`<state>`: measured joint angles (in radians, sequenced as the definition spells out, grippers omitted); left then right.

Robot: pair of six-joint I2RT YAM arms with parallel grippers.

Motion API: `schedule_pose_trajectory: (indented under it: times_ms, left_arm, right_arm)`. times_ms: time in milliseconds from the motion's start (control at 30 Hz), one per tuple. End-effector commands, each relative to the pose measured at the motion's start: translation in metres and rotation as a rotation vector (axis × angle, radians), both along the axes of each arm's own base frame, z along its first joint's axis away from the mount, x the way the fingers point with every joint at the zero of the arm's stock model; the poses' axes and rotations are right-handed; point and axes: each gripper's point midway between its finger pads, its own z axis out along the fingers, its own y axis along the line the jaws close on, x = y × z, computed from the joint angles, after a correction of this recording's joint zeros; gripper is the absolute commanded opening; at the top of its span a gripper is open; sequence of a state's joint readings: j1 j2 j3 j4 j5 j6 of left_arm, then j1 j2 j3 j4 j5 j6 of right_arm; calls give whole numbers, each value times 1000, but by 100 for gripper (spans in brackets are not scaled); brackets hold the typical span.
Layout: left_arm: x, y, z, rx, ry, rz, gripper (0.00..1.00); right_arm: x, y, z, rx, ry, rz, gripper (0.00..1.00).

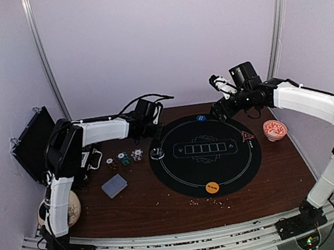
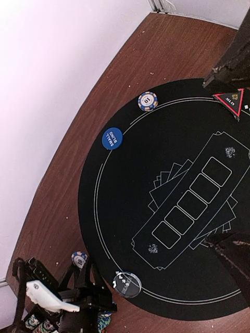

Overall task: Distribute texas hold em gaming equipment
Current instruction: Pick up the pile of poker chips from the pile of poker chips, then place the pile of poker chips at the dealer area.

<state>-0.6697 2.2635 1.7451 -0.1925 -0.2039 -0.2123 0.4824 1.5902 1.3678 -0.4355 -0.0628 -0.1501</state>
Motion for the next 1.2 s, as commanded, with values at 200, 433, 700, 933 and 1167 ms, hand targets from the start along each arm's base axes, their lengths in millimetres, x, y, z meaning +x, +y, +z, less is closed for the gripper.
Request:
schedule_pose_trajectory:
  times_ms: [200,433,700,933,1167]
  left_arm:
    - [41,-36,12,-48,-77,-47,28]
    - [53,-42,-11,-58,-43,-61,28]
    - [60,-36,-47,-58,49,-34,29]
    - [67,-23,-59,-68,68,-3,29]
    - [63,-21,-66,-60,89,-9,44]
  right_arm:
    - [0,-1,3,5,-20,-16,94]
    - [0,-2,4,7,-24,-17,94]
    - [0,-1,4,9,-23,-14,94]
    - [0,-1,3,9,-23,-14,94]
    - [0,1,2,8,-21,-7,94]
